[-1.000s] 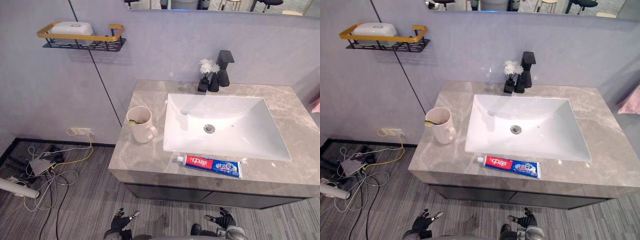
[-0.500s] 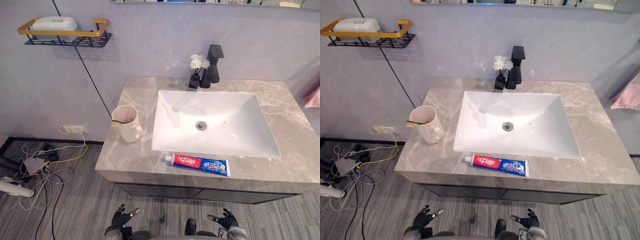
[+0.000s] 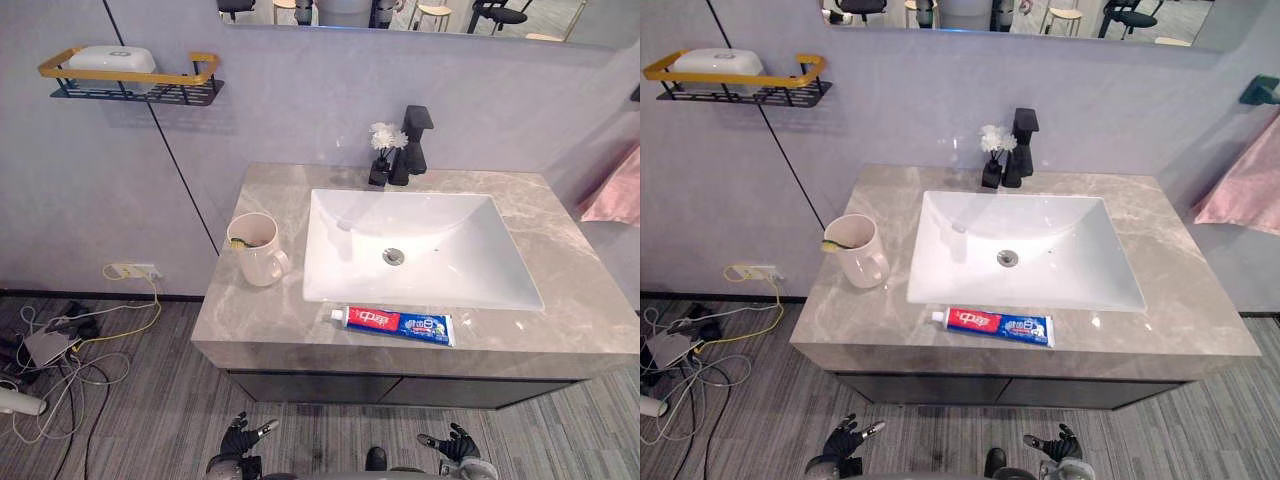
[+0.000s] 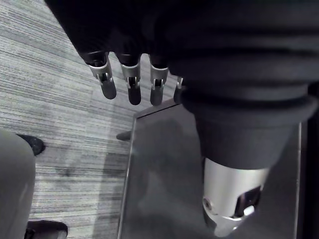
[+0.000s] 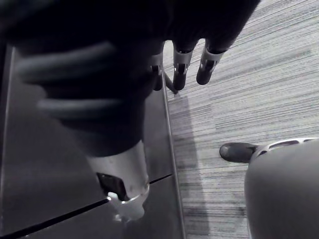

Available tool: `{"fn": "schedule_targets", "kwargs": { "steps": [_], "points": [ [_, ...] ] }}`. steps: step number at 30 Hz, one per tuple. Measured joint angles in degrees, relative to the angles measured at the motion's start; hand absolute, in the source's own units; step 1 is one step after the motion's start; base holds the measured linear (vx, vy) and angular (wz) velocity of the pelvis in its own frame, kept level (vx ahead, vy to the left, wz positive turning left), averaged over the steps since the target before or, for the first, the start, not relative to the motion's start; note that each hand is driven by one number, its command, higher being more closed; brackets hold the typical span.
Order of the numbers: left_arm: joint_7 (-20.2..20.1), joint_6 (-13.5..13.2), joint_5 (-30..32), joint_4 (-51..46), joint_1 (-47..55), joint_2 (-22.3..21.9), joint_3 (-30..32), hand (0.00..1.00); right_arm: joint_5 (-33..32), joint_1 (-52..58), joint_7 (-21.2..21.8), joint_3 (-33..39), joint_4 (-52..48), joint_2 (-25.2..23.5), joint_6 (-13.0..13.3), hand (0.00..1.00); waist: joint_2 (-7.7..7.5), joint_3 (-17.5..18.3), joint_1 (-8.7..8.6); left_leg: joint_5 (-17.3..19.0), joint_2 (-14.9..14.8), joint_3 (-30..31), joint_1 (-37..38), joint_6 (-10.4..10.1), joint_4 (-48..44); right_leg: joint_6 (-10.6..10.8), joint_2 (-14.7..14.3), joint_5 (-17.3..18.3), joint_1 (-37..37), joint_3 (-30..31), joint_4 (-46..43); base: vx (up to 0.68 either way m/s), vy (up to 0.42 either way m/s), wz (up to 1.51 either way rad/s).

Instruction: Organize washtable

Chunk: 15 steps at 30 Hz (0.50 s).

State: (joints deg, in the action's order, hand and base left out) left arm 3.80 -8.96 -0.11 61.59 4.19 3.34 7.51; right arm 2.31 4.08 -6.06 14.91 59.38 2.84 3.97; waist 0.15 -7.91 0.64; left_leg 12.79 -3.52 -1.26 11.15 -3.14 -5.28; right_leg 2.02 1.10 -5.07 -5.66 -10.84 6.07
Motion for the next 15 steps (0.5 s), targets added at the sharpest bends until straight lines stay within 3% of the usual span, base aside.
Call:
{"fn": "schedule_targets", "kwargs": {
  "steps": [2, 4, 5, 7, 8, 10, 12, 13, 14, 15],
  "points": [
    [0.0, 0.0, 0.1, -0.2, 0.1, -0.5, 1.5, 0.0, 0.0, 0.0, 0.0, 0.0, 0.0, 0.0, 0.0, 0.0, 0.55, -0.4, -0.06, 1.5, -0.9, -0.2, -0.9, -2.0, -1.3, -0.5, -0.7, 0.5, 0.4, -0.2, -0.2, 0.02, -0.047, -0.07],
    [0.0, 0.1, -0.1, -1.4, 1.1, -1.0, 4.1, 0.0, 0.0, 0.0, 0.0, -0.3, -1.0, -0.1, 0.0, 0.0, 1.51, -0.9, 0.07, 4.2, -4.1, -1.4, -2.2, -5.4, -6.4, -2.3, -2.7, 3.9, 1.6, 0.0, -4.5, 0.09, -0.051, -0.2],
    [0.0, 0.0, -0.2, -1.6, 1.4, -0.8, 4.5, 0.0, 0.0, 0.2, 0.0, -0.3, -1.7, -0.2, 0.0, 0.0, 1.56, -1.0, 0.17, 4.4, -4.6, -1.8, -2.5, -5.6, -8.8, -2.3, -2.9, 4.9, 2.0, 0.2, -5.6, 0.12, -0.017, -0.08],
    [0.0, -0.1, -0.5, -3.3, 1.5, 0.1, 5.9, 0.0, 0.0, 0.1, -0.1, -0.9, -2.3, -0.6, 0.0, 0.0, -0.62, -2.0, 0.65, 3.8, -4.2, -1.8, -10.1, -4.5, -25.0, -3.2, -1.9, 7.3, 0.7, 1.8, -7.6, 0.12, -0.055, -0.14],
    [0.0, -0.2, -0.5, -3.7, 1.6, -0.1, 6.1, 0.0, 0.0, 0.1, -0.2, -1.1, -2.3, -0.4, 0.0, 0.0, -0.45, -2.3, 1.04, 4.6, -3.8, -1.8, -11.3, -3.4, -25.7, -3.3, -1.6, 7.8, 0.5, 2.5, -8.0, 0.12, -0.082, -0.35],
    [0.1, -0.3, -0.7, -4.3, 1.4, -0.8, 6.0, 0.0, 0.0, -0.1, -0.3, -1.2, -2.4, 0.6, -0.1, 0.0, 0.61, -3.1, 1.35, 5.0, -2.5, -1.6, -14.8, -2.6, -24.7, -3.0, -0.8, 8.6, -0.9, 3.7, -8.0, 0.12, 0.009, -0.34],
    [0.1, -0.2, -0.8, -4.2, 1.8, -0.9, 5.8, 0.0, -0.1, -0.2, -0.3, -1.2, -2.4, 0.9, -0.2, 0.0, 1.75, -3.5, 1.52, 3.5, -0.7, 0.2, -16.5, -3.3, -16.3, -2.0, 0.2, 9.8, -2.0, 5.0, -8.3, 0.16, 0.119, -0.49],
    [0.5, 0.1, -0.9, -3.7, 3.2, -0.9, 5.7, 0.0, -0.1, -0.1, -0.4, -1.2, -2.4, 0.9, -0.2, 0.0, 2.08, -3.4, 1.68, -0.6, -0.6, 1.6, -16.5, -3.1, -10.8, -1.4, -0.1, 11.1, -3.1, 6.3, -8.6, 0.18, 0.14, -0.59],
    [0.5, 0.2, -1.0, -3.7, 4.3, -0.9, 5.7, 0.0, -0.1, 0.0, -0.4, -1.3, -2.5, 0.6, -0.2, 0.0, 2.11, -3.2, 1.8, -2.4, -0.7, 1.8, -16.0, -2.8, -10.7, -1.0, -0.3, 11.5, -3.4, 6.7, -8.8, 0.26, 0.171, -0.57],
    [0.5, 0.4, -1.5, -3.7, 5.6, -1.0, 5.8, 0.0, -0.2, 0.4, -0.5, -1.2, -3.1, 0.1, -0.1, 0.0, 2.18, -2.7, 1.75, -5.3, -0.7, 2.1, -15.6, -1.3, -10.6, -0.3, -0.5, 12.2, -3.8, 7.3, -9.2, 0.25, 0.151, -0.33]
  ]
}}
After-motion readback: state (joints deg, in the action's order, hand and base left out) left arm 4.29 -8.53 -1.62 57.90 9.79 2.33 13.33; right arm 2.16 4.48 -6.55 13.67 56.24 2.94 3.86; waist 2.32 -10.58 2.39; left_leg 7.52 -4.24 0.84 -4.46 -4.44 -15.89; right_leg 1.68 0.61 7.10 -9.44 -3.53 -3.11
